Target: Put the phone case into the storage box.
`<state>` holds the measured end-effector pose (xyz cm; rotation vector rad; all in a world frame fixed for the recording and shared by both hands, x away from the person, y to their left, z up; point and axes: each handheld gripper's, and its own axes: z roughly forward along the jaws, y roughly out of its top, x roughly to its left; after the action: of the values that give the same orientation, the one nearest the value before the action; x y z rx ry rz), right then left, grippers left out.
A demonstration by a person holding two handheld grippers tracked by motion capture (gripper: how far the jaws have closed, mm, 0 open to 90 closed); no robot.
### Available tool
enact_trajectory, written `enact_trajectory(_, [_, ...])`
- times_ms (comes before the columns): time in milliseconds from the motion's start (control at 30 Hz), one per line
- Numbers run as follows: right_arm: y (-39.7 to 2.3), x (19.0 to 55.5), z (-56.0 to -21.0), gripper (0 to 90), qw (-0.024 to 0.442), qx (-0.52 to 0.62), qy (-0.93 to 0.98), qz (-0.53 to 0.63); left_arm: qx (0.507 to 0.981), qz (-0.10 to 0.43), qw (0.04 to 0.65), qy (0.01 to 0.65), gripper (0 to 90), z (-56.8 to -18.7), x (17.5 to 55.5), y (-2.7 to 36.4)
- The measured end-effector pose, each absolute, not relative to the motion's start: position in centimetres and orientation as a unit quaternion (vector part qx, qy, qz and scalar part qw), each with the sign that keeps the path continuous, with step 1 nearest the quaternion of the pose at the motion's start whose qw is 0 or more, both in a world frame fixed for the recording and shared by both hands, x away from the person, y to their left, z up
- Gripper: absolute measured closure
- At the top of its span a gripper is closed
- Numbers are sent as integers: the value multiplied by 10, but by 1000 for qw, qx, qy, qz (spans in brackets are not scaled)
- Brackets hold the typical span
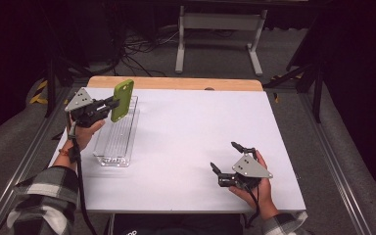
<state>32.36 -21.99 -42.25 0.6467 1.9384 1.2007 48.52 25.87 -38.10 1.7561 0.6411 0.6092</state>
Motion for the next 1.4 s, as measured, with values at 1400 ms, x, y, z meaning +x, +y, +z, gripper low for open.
enact_trajectory(1400, [-211, 323, -431, 97, 376, 230, 793, 421, 756, 213, 531, 318, 785, -414, 523, 265])
